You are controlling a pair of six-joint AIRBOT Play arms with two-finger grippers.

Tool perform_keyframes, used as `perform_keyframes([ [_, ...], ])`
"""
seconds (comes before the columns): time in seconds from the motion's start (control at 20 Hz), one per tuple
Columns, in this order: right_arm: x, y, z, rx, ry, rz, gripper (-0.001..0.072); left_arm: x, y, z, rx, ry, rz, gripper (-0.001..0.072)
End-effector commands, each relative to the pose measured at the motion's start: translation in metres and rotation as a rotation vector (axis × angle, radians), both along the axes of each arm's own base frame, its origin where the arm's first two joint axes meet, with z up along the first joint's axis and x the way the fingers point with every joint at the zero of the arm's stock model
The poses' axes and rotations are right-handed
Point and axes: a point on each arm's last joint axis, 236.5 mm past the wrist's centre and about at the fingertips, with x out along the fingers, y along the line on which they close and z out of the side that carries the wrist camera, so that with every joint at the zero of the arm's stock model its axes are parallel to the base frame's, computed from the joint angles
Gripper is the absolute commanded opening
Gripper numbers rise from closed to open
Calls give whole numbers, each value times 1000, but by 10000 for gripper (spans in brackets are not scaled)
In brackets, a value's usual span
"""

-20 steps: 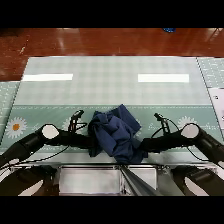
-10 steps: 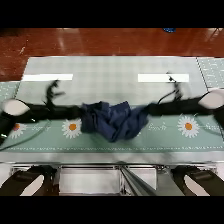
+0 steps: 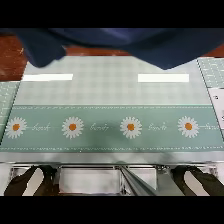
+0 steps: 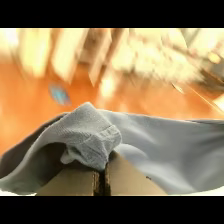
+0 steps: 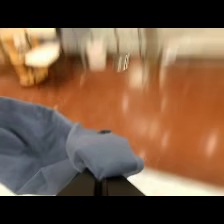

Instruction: Fold the shirts.

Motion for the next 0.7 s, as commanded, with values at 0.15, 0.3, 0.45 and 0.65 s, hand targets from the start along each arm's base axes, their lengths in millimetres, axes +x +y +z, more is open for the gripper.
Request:
perform_keyframes([
  [0.15, -93, -28, 47, -133, -176, -250, 32, -89, 11, 53, 293, -196, 328, 17],
  [0.3, -114, -51, 18, -182, -69, -369, 32, -118, 42, 23, 374, -93, 460, 17],
  [0.45, -111, -68, -19, -170, 39, -430, 32, -125, 64, -31, 408, 63, 472, 17],
  [0.65, -68, -64, -115, -129, 320, -342, 32, -106, 59, -183, 480, 531, 322, 17],
])
